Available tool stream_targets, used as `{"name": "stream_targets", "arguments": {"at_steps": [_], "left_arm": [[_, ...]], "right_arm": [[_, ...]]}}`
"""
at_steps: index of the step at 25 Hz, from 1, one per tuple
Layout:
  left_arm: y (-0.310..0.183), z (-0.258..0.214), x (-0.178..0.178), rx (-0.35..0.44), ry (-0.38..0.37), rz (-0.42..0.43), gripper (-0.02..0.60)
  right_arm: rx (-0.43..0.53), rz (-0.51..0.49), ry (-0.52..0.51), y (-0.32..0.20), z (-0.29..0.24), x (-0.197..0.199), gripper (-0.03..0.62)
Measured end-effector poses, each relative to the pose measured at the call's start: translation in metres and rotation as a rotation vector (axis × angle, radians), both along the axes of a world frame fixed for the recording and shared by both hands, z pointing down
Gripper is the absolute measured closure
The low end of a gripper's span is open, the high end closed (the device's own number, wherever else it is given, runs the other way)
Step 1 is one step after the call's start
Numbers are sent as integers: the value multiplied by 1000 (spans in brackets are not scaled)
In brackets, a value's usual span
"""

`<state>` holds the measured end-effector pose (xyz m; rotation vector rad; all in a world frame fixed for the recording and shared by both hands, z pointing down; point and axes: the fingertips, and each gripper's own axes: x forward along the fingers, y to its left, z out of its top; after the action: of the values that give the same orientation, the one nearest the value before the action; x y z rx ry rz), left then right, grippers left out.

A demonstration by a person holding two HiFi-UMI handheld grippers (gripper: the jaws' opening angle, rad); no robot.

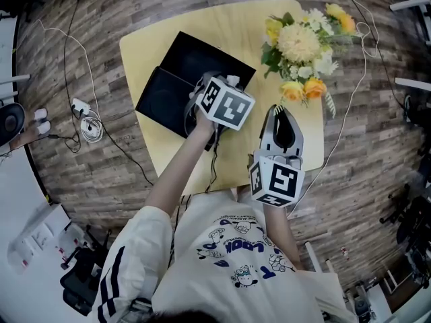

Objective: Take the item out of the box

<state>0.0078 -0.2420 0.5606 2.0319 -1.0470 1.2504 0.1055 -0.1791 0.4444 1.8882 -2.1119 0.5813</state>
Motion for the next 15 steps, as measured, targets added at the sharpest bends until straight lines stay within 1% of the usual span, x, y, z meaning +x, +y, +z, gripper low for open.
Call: {"name": "stream_targets", "arguments": {"at_steps": [4, 8, 11, 14, 15], "left_arm": [[-3, 2, 5, -9, -6, 34, 370], [0, 9, 8, -32, -42, 109, 371], [3, 11, 10, -44, -61, 161, 392], [7, 17, 10, -70, -112, 232, 447], [8, 18, 10, -78, -123, 246, 453]], "right_arm": [[-3, 7, -2, 0, 2, 3, 548], [-6, 14, -7, 0, 3, 5, 548], [-9, 17, -9, 0, 4, 7, 548], [-13, 16, -10, 0, 6, 7, 548], [-14, 16, -10, 0, 6, 7, 548]]}}
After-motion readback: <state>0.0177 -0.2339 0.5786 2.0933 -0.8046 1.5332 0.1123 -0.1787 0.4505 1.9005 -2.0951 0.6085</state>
